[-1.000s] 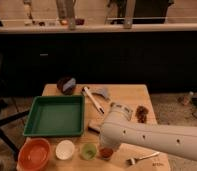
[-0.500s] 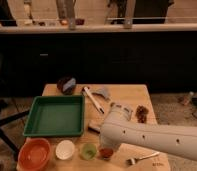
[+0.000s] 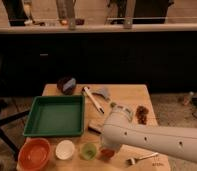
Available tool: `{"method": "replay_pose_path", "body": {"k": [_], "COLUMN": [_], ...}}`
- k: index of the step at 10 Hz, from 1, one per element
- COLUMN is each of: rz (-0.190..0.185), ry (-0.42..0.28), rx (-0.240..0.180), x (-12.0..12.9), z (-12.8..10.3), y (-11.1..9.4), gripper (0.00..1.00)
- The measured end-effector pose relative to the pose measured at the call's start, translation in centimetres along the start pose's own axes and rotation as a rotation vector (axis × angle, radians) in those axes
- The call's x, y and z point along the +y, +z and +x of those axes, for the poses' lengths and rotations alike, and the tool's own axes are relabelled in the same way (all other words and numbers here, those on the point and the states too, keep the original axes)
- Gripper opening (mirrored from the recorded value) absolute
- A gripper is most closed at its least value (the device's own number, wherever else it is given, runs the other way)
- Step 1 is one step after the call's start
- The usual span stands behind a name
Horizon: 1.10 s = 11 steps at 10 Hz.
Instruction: Place apple in table surface
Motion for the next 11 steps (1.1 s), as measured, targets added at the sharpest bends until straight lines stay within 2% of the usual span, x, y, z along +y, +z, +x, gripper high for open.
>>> {"method": "replay_pose_path", "body": {"k": [2,8,10,11], "rz": [0.003,0.055,0.069,0.076], "ry": [-0.004,0.003,0.018,0.025], "rx": [0.007,0.064,0.094,0.115], "x": [0.0,0.2,0.4,0.3], "z": [-0.2,-0.3,0.4,1.6], "y": [-0.3,-3.3,-4.4,-5.1], "gripper": [0.00,0.00,0.00,0.00]}}
